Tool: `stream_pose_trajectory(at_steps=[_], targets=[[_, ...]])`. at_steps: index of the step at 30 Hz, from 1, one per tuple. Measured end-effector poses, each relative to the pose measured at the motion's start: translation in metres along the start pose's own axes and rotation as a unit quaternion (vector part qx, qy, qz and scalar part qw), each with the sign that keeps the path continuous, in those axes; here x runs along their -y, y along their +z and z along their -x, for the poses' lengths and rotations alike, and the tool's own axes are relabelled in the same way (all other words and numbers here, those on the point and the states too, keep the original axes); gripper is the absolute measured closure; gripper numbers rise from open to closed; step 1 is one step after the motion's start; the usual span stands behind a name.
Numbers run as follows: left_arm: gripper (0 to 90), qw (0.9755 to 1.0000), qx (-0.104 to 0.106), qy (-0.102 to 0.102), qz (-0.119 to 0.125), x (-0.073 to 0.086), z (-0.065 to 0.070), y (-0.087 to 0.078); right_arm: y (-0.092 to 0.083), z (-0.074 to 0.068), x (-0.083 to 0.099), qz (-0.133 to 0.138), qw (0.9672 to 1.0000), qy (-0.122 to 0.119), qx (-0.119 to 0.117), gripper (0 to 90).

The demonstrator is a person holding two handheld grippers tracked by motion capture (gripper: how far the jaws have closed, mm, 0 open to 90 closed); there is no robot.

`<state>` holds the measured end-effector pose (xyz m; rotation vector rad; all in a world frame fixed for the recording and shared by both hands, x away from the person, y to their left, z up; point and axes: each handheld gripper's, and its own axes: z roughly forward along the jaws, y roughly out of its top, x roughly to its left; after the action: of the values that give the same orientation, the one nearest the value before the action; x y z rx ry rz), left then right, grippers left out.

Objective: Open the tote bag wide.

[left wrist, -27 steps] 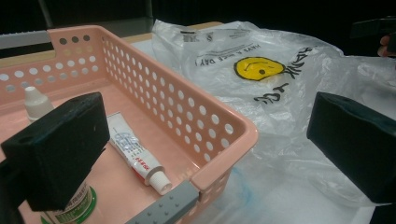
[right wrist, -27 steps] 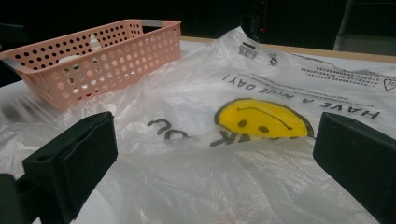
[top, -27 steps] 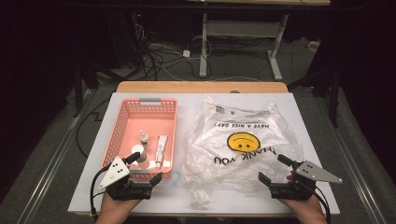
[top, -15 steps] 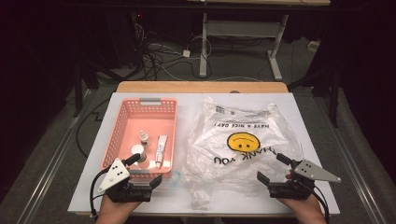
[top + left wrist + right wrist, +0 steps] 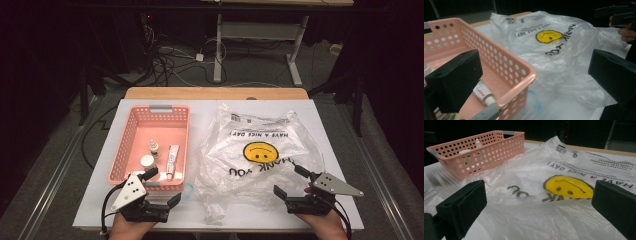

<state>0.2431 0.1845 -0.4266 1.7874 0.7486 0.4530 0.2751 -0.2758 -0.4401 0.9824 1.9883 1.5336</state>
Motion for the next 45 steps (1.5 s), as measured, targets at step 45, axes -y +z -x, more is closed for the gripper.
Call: stream_pose_trajectory(at_steps=[45], targets=[[34.3, 0.967, 0.149, 0.056, -0.199, 0.0, 0.063, 0.128, -0.065, 0.012, 0.029, -0.045, 0.9932, 0.034, 0.101, 3.8]])
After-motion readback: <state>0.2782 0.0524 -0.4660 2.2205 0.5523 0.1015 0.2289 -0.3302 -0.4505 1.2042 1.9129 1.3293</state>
